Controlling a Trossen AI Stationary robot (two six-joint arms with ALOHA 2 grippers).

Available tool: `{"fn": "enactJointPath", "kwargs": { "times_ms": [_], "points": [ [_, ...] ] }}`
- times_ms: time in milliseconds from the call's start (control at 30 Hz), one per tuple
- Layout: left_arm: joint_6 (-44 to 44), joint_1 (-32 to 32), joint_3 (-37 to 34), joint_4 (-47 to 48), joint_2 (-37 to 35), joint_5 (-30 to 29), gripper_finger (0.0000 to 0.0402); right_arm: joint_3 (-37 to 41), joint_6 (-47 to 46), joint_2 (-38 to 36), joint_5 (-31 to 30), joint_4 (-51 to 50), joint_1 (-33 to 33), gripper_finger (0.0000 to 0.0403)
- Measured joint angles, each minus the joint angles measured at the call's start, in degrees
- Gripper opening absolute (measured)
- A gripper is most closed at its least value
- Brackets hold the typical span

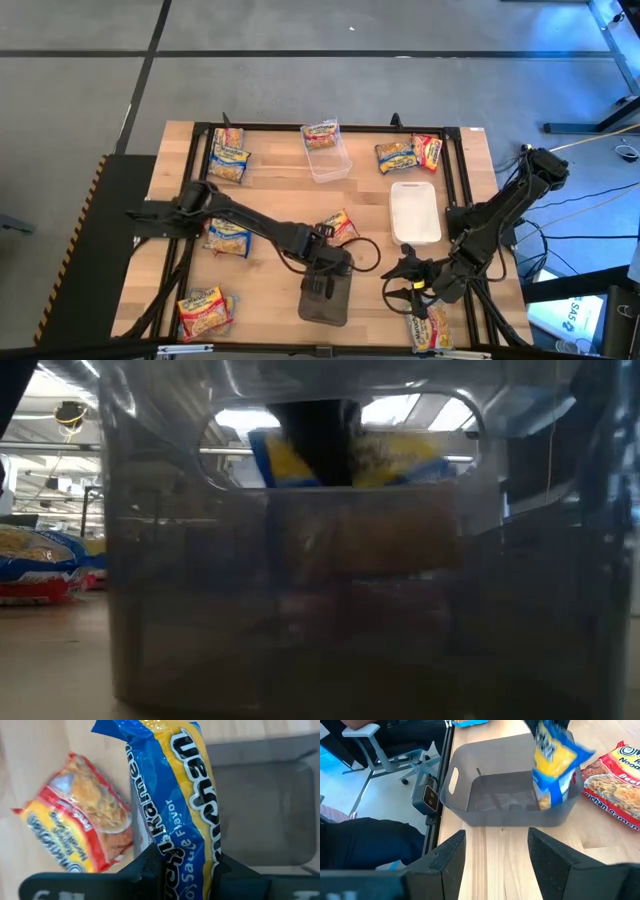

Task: Sort Maruchan noodles
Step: Put the bottom right blue noodle pack into the black bin

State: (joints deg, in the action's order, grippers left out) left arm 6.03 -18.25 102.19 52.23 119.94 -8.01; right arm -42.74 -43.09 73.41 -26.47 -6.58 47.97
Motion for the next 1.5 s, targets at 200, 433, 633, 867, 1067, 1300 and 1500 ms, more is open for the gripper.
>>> {"fn": "enactJointPath", "kwargs": {
  "times_ms": [200, 433, 633, 867, 1067, 1300, 1500],
  "points": [
    [3.3, 0.8, 0.0, 1.1, 2.6, 1.7, 0.0068, 0.0, 0.0, 0.0, -0.1, -0.4, 0.0, 0.0186],
    [4.1, 1.0, 0.0, 0.9, 2.3, 1.8, 0.0068, 0.0, -0.1, 0.0, -0.1, -0.5, 0.0, 0.0186],
    [4.3, 1.0, 0.0, 0.9, 2.2, 2.3, 0.0071, 0.0, -0.1, 0.0, -0.1, -0.5, 0.0, 0.0186],
    [4.4, 1.0, 0.0, 0.9, 2.2, 3.1, 0.0133, 0.0, -0.1, 0.0, 0.1, -0.4, 0.0, 0.0186],
    [5.5, 1.0, 2.2, 3.0, 2.2, 0.7, 0.0173, 0.0, -0.1, 0.0, 0.1, -0.5, 0.0, 0.0186],
    [4.0, 1.0, 8.4, 6.2, 2.1, 0.1, 0.0172, 0.0, -0.1, 0.0, 0.1, -0.6, 0.0, 0.0186],
    [2.8, 1.2, 8.5, 5.8, 2.6, -3.4, 0.0172, 0.0, -0.1, 0.0, 0.1, -0.6, 0.0, 0.0186]
  ]
}}
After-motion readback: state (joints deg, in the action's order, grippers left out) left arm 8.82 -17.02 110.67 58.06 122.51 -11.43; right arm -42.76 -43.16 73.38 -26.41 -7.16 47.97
